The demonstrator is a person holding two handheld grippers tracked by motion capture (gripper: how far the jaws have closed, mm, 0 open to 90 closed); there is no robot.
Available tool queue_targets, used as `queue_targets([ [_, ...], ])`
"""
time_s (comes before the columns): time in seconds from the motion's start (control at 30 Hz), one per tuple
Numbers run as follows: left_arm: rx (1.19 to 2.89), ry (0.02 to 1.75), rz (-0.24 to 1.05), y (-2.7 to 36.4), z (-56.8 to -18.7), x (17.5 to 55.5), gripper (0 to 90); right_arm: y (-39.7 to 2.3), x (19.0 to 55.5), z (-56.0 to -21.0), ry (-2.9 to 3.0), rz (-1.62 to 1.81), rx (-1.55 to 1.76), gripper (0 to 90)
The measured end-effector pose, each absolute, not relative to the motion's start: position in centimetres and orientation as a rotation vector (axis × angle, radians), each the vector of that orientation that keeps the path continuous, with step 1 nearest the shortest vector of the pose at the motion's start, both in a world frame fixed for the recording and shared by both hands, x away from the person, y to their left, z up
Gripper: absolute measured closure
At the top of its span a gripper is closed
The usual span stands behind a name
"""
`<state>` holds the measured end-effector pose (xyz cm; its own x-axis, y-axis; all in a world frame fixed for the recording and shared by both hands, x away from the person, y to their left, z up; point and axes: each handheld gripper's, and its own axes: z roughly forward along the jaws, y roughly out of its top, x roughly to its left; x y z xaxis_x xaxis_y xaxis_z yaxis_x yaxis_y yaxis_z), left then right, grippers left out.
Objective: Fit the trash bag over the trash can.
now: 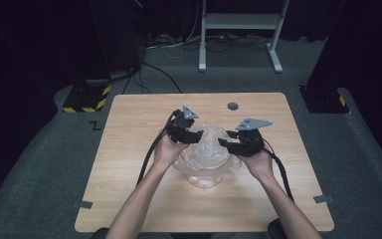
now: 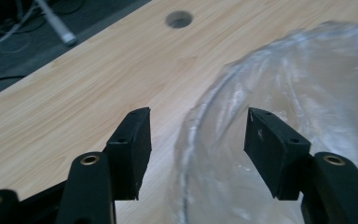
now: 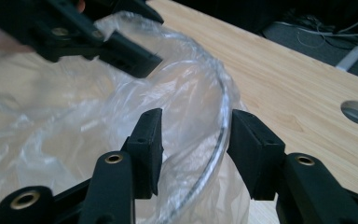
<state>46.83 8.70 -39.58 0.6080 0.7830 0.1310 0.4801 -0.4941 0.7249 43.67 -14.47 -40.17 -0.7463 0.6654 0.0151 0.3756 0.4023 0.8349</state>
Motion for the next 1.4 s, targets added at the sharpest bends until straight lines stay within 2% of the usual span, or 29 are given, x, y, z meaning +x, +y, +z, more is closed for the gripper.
queue_targets([
  [0.07, 2.183, 1.018, 0.605, 8.6, -39.9, 47.2, 41.4, -14.3, 43.3, -40.3, 2.349, 1.239, 0.892, 53.9],
  [0.23, 2.145, 1.028, 0.527, 9.1, -39.9, 47.5, 38.0, -14.2, 42.9, -40.5, 2.363, 1.187, 0.858, 53.0],
  [0.4, 2.049, 0.955, 0.473, 10.7, -38.2, 44.9, 36.4, -15.2, 43.0, -39.2, 2.291, 1.294, 0.868, 57.5],
  [0.5, 2.017, 0.956, 0.454, 11.7, -38.1, 43.9, 40.0, -15.2, 43.4, -38.9, 2.277, 1.323, 0.854, 66.2],
  [0.6, 2.036, 0.965, 0.450, 11.9, -38.3, 43.9, 47.8, -15.0, 44.1, -39.5, 2.293, 1.293, 0.875, 68.0],
  [0.67, 2.044, 0.985, 0.447, 11.9, -38.6, 44.0, 51.4, -14.9, 44.0, -39.6, 2.310, 1.261, 0.876, 64.8],
  [0.77, 2.044, 0.990, 0.453, 11.8, -38.9, 44.0, 50.9, -15.4, 43.3, -39.3, 2.323, 1.258, 0.868, 56.2],
  [0.9, 2.019, 0.987, 0.459, 11.8, -38.8, 43.7, 44.0, -16.6, 42.6, -38.5, 2.284, 1.330, 0.892, 54.3],
  [1.07, 1.988, 0.999, 0.457, 12.4, -38.9, 42.6, 37.0, -15.9, 42.0, -39.6, 2.318, 1.272, 0.892, 47.3],
  [1.27, 1.885, 0.991, 0.421, 14.2, -38.2, 40.9, 36.7, -16.6, 41.2, -39.4, 2.294, 1.346, 0.884, 47.3],
  [1.4, 1.908, 0.996, 0.415, 14.1, -37.9, 40.0, 35.3, -16.8, 41.5, -38.6, 2.252, 1.386, 0.898, 47.9],
])
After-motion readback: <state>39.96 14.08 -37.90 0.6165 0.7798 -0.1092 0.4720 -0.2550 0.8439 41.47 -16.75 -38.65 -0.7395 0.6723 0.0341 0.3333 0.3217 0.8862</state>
